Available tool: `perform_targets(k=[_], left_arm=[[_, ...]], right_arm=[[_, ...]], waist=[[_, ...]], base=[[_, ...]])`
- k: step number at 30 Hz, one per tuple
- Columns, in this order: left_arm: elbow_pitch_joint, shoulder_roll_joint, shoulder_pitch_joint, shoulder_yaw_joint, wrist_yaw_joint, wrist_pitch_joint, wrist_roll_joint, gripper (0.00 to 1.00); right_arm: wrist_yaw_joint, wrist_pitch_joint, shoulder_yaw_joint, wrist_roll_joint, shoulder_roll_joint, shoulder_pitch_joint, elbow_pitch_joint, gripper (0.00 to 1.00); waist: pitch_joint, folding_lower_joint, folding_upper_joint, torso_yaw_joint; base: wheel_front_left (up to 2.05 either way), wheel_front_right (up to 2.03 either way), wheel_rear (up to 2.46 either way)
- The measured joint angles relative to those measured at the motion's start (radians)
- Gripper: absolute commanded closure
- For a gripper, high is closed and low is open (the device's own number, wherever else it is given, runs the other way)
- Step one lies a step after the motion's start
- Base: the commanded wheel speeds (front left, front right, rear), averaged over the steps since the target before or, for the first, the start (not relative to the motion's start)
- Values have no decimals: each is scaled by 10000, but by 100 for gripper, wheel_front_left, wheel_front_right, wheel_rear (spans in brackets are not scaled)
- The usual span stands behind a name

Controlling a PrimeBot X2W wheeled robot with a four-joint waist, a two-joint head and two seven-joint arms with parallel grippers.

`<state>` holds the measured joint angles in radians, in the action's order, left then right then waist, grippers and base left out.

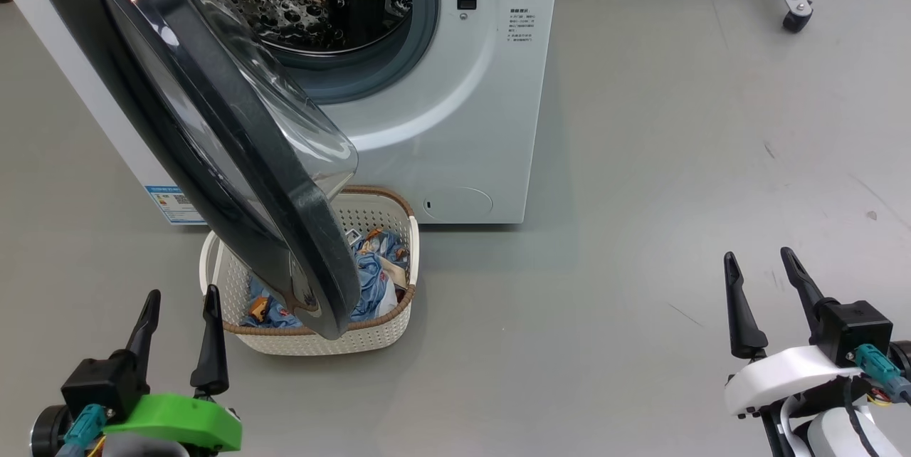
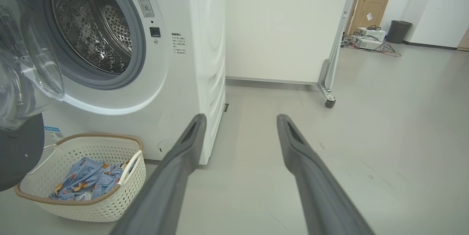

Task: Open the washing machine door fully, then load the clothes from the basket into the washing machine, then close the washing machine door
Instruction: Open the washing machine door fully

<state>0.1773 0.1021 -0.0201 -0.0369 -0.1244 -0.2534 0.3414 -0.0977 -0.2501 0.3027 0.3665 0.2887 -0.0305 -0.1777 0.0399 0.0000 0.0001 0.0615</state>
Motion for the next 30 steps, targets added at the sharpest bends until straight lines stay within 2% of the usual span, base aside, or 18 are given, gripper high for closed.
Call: perform_targets(k=[30], left_arm=[[88, -136, 13, -12, 0, 0, -102, 0]], right_arm=[[203, 0, -353, -169, -253, 207, 12, 0]], waist=[[-36, 0, 0, 86]], base=[[0, 0, 0]])
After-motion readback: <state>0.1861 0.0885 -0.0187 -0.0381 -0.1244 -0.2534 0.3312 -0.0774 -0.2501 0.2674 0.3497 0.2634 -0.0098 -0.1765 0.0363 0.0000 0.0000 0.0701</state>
